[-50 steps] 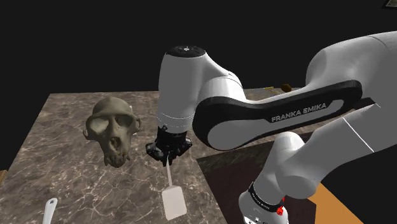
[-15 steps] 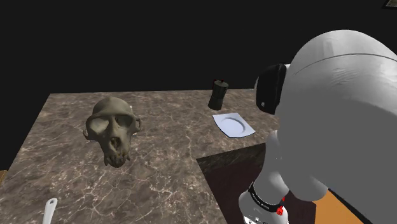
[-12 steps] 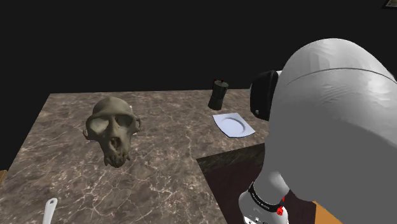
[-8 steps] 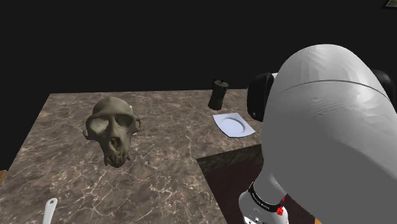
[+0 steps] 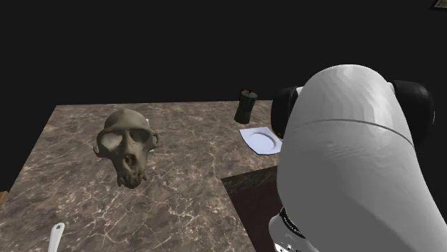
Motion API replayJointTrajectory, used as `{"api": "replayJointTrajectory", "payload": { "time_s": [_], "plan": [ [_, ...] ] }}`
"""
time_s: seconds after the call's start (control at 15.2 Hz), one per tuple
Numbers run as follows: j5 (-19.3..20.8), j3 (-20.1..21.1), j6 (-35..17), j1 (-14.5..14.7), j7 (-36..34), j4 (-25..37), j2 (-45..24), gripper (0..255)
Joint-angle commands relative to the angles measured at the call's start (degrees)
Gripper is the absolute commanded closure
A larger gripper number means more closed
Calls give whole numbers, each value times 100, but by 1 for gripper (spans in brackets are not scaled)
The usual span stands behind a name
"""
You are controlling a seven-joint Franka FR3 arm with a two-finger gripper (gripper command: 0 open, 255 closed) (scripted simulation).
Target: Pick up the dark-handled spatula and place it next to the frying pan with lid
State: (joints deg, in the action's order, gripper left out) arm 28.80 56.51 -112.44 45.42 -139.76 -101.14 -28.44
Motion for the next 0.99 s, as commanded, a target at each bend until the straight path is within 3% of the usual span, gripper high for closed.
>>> {"api": "replayJointTrajectory", "payload": {
  "time_s": [0.0,0.79,0.86,0.92],
  "plan": [
    [84,-64,-122,32,-44,-66,-83,255],
    [217,-165,-312,95,-132,-171,-212,255],
    [217,-165,-312,95,-132,-171,-212,0],
    [217,-165,-312,95,-132,-171,-212,0]
  ]
}}
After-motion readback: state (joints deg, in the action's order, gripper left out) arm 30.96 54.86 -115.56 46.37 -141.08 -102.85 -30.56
